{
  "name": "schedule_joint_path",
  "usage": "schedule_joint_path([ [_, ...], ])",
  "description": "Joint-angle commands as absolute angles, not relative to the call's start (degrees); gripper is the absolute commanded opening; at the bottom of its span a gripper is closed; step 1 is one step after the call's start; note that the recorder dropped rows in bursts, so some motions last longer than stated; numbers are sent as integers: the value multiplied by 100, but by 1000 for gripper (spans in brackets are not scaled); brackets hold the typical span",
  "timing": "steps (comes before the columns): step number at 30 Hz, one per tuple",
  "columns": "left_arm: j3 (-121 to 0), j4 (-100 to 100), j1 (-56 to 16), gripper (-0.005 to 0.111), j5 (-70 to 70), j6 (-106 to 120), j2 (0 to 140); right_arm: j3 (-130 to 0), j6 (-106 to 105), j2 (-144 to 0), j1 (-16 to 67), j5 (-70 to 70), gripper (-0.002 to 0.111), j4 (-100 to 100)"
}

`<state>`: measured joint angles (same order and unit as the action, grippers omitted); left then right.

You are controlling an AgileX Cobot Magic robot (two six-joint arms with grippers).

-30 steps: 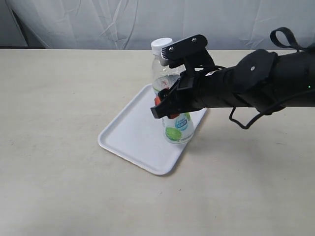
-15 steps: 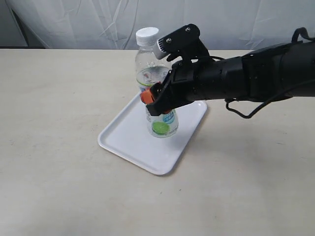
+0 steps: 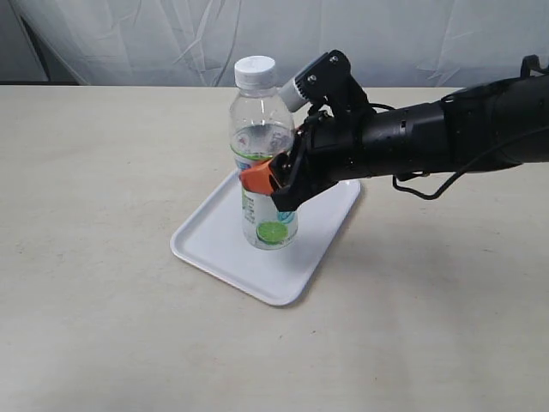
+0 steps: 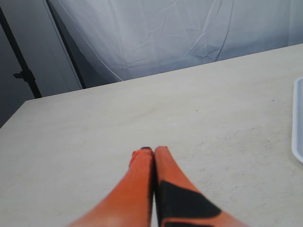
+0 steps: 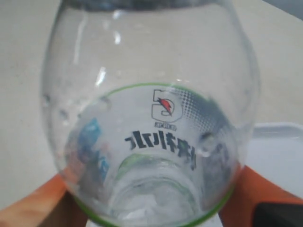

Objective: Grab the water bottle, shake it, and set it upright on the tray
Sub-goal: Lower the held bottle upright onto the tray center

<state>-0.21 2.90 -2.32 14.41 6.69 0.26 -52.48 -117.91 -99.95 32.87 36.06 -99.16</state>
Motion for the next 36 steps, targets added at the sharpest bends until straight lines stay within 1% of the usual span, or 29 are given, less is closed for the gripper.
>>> schedule_joint_path([
  [1, 0, 267, -246, 0, 1364, 652, 0, -5314, -12099, -10210, 3203, 3663, -1, -9995],
  [17, 0, 267, -246, 0, 1364, 652, 0, -5973, -12088, -10755, 3203, 3688, -1, -9995],
  [24, 0, 267, -246, 0, 1364, 652, 0, -6244, -12088, -10874, 3203, 3301, -1, -9995],
  [26, 0, 267, -246, 0, 1364, 652, 0, -6244, -12088, -10884, 3178, 3680, -1, -9995],
  [29, 0, 267, -246, 0, 1364, 652, 0, -6244, -12088, -10900, 3071, 4675, -1, -9995],
  [33, 0, 267, -246, 0, 1364, 652, 0, -6244, -12088, -10876, 3071, 4749, -1, -9995],
  [36, 0, 267, -246, 0, 1364, 652, 0, -6244, -12088, -10876, 3096, 5243, -1, -9995],
])
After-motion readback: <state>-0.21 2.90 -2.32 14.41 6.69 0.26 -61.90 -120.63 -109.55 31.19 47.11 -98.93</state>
